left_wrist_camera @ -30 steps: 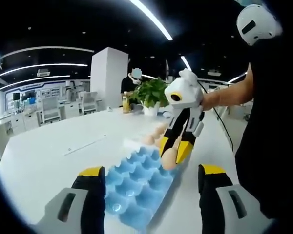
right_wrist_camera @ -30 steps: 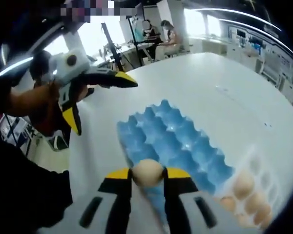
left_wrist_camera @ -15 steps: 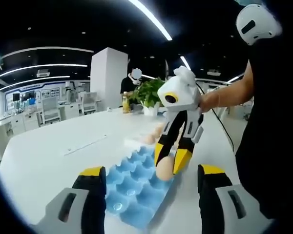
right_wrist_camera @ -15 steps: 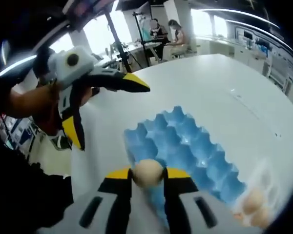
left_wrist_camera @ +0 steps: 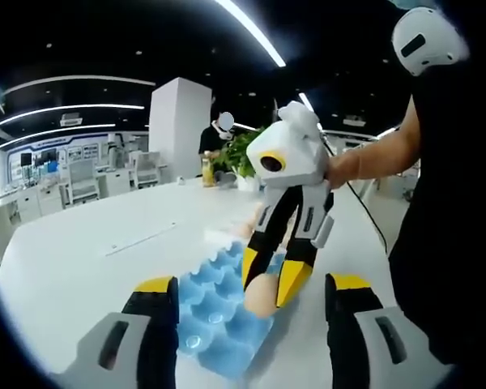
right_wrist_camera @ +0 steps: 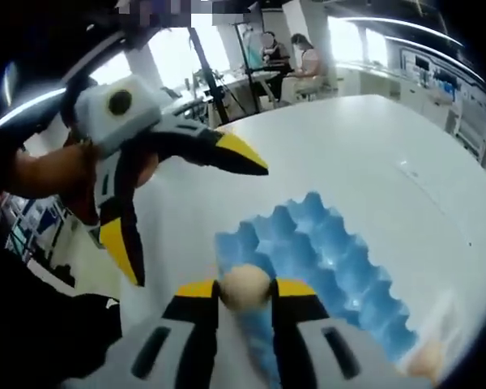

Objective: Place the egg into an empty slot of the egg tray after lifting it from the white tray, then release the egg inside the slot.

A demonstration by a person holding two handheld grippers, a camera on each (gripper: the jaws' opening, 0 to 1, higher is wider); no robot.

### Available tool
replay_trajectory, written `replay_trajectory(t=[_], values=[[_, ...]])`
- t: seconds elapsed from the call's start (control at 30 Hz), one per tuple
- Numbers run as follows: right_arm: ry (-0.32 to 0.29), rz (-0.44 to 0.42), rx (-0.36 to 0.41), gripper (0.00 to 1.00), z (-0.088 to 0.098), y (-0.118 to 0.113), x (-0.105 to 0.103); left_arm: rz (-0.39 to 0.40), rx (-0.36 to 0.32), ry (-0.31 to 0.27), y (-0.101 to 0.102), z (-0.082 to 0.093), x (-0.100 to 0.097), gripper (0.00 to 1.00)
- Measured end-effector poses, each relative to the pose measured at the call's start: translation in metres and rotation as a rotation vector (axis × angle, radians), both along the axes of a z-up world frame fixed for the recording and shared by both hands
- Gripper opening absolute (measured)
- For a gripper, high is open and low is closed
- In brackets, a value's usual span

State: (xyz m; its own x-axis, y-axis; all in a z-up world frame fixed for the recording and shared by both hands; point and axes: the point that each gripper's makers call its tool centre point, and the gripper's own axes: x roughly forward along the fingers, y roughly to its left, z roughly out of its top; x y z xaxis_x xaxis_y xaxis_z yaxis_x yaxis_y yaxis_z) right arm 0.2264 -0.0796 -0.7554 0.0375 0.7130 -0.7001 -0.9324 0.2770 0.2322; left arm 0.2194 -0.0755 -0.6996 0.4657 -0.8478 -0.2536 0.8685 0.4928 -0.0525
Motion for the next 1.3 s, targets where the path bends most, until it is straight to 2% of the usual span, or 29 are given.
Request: replay_trajectory(t=[0.37, 0.97, 1.07, 1.3], values=[[0.004, 0.026, 0.003, 0.25, -0.004, 0.022, -0.001, -0.005, 0.002, 0.004, 0.002, -0.001, 0.0, 0.74], [-0.007, 0.047, 0.022, 0.25, -0.009, 0.044, 0.001, -0.011, 0.0, 0.001, 0.004, 0.002, 0.003, 0.72], [-0.016, 0.062, 0.021, 0.25, -0.011, 0.048, 0.0, -0.011, 0.004, 0.002, 0.005, 0.001, 0.003, 0.72], [-0.094, 0.141, -0.01, 0.25, -0.019, 0.057, -0.003, -0.006, 0.004, 0.005, 0.007, 0.001, 0.004, 0.71]])
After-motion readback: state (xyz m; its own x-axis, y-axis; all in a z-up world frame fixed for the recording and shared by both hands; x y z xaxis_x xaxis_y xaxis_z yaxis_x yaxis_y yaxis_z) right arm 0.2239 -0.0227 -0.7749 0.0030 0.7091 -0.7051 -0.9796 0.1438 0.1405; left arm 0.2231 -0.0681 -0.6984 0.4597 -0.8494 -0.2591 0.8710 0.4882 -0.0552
